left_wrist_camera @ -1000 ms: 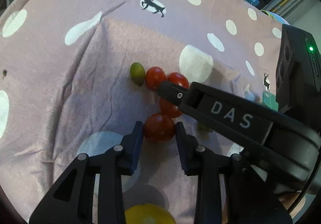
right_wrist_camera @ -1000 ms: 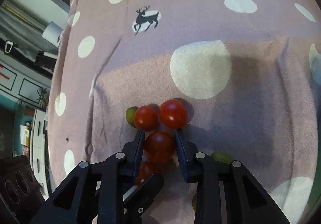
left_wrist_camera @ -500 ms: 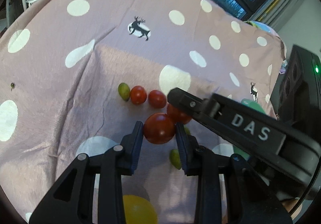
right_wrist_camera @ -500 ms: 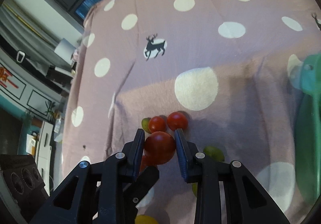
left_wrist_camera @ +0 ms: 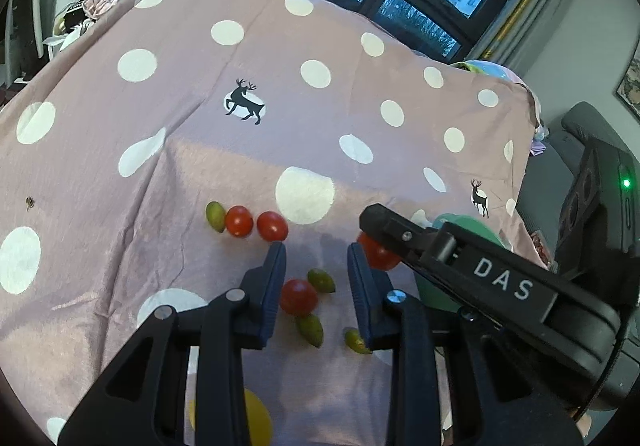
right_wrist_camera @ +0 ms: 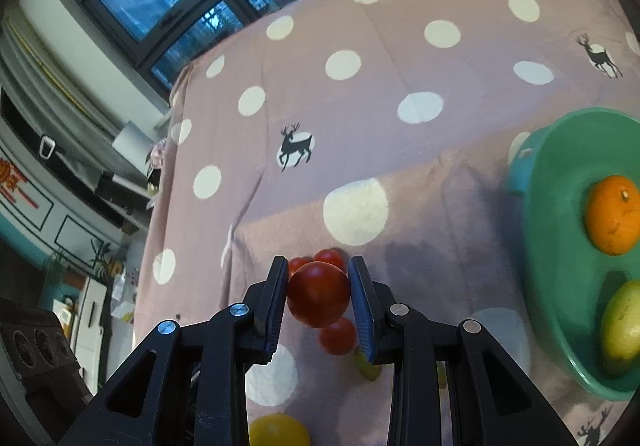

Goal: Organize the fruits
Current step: 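Grasp another cherry tomato with the left gripper while the right gripper holds its tomato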

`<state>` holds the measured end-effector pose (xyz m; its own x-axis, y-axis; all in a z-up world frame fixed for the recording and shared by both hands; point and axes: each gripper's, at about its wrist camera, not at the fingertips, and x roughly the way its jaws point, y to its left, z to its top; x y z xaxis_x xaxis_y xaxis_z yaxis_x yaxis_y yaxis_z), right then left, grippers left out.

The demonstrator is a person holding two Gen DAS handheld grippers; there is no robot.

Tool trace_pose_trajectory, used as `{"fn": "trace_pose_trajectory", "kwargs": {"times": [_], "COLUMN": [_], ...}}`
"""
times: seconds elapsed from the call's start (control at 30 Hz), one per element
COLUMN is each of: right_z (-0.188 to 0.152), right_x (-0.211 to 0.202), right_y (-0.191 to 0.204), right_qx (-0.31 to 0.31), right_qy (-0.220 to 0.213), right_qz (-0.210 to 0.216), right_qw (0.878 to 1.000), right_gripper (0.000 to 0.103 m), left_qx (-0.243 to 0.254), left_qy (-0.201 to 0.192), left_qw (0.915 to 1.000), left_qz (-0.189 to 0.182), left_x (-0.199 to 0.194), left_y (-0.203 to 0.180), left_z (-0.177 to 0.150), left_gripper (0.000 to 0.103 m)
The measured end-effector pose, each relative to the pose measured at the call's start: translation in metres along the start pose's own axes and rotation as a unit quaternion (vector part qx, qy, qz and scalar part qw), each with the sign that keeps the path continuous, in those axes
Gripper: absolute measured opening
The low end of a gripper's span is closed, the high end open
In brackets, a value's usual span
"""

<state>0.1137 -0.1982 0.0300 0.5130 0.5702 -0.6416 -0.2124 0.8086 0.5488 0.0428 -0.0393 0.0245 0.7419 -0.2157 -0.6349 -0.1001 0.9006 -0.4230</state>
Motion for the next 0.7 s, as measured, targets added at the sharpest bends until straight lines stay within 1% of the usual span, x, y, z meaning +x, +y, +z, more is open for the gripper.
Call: {"fn": "trace_pose_trajectory", "kwargs": {"times": [0.1,0.2,0.3,0.4,0.47,0.53,0.6,0.7], "right_z": [0.0,0.0,-0.001,-0.001,-0.002,-0.003,-0.004,-0.006], "right_x": [-0.003,-0.004,-0.006,-0.006,-0.002,0.003,0.01,0.017], "right_y": [-0.005,-0.013,-0.019,-0.025,-0.029,-0.034,-0.038,-0.045], "right_qx": [0.003,0.014,0.025,0.035,0.042,0.048,0.053,0.058], "right_qy": [-0.003,0.002,0.003,0.006,0.016,0.026,0.038,0.056], "right_qz": [-0.006,-0.013,-0.014,-0.02,-0.024,-0.03,-0.042,-0.054], "right_qw": [1.0,1.0,1.0,0.999,0.999,0.998,0.997,0.995], "right_gripper": [0.033,0.033,0.033,0.033,0.033,0.033,0.033,0.033], "left_qx": [0.002,-0.009,-0.018,-0.006,0.0,0.006,0.011,0.006], "left_qy": [0.008,0.011,0.024,0.049,0.076,0.099,0.112,0.135], "left_qw": [1.0,0.9999,0.9995,0.9987,0.997,0.9945,0.9927,0.9898], "left_qz": [0.004,0.006,0.006,0.009,0.017,0.034,0.044,0.044], "left_x": [0.003,0.004,0.007,0.017,0.029,0.043,0.053,0.065], "left_y": [0.002,0.008,0.012,0.008,0.005,0.003,0.001,0.002], "left_z": [-0.001,0.0,-0.001,-0.005,-0.008,-0.011,-0.011,-0.013], "left_gripper": [0.03,0.03,0.03,0.03,0.032,0.032,0.032,0.032]}}
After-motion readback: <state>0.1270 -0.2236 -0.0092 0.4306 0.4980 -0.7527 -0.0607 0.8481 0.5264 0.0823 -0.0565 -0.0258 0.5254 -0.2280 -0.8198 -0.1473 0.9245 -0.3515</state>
